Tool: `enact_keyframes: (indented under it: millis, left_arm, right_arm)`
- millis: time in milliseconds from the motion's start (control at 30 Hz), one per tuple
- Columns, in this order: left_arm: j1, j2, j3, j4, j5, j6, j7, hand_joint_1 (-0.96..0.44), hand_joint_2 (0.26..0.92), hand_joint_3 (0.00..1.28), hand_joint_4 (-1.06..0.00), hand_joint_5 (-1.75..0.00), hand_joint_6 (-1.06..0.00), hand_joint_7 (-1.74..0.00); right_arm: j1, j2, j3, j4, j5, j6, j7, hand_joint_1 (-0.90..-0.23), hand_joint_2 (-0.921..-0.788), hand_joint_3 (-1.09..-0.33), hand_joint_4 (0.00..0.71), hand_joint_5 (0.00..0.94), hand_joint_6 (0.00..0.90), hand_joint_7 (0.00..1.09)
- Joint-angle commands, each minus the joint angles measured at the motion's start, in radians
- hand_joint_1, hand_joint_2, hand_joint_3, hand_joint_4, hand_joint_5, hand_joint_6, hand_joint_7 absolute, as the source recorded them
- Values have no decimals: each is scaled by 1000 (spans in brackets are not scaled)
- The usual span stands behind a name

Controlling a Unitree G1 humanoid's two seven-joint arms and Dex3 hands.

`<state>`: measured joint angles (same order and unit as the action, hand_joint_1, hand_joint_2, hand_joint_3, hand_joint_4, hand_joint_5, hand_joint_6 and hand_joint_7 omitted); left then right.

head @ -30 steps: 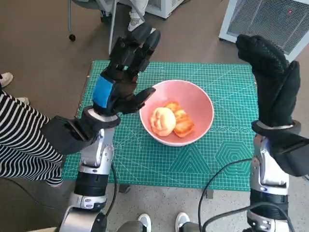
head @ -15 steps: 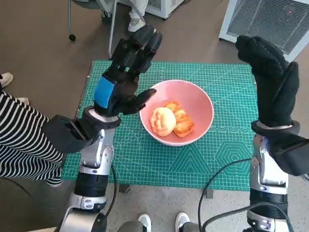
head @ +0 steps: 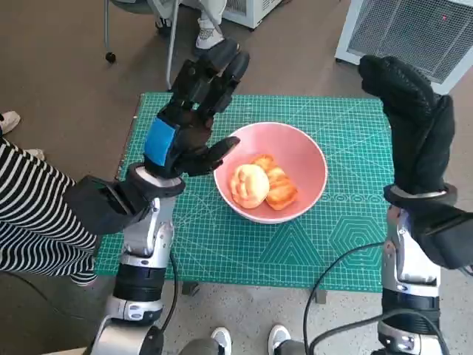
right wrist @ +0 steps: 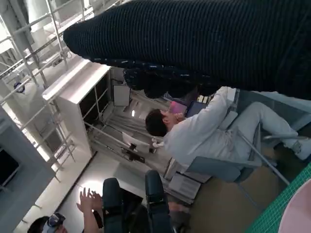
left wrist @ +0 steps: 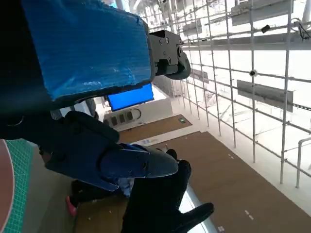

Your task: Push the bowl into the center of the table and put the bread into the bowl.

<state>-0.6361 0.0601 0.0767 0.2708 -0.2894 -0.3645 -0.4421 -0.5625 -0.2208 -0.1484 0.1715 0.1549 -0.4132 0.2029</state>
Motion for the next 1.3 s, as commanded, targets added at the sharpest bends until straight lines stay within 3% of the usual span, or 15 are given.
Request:
enact_keyframes:
  millis: [33, 1300]
  left_arm:
    - [0, 4, 4, -3, -9, 5, -3, -651, 921, 285, -134, -19, 1, -506]
    - [-10, 12, 6, -8, -24, 28, -20, -624, 920, 275, -130, -24, 1, -516]
  right_arm:
    - [5, 1, 4, 23, 7, 4, 16, -844, -921, -748, 195, 0, 64, 572]
    - [5, 9, 3, 15, 23, 20, 37, -842, -921, -751, 192, 0, 74, 576]
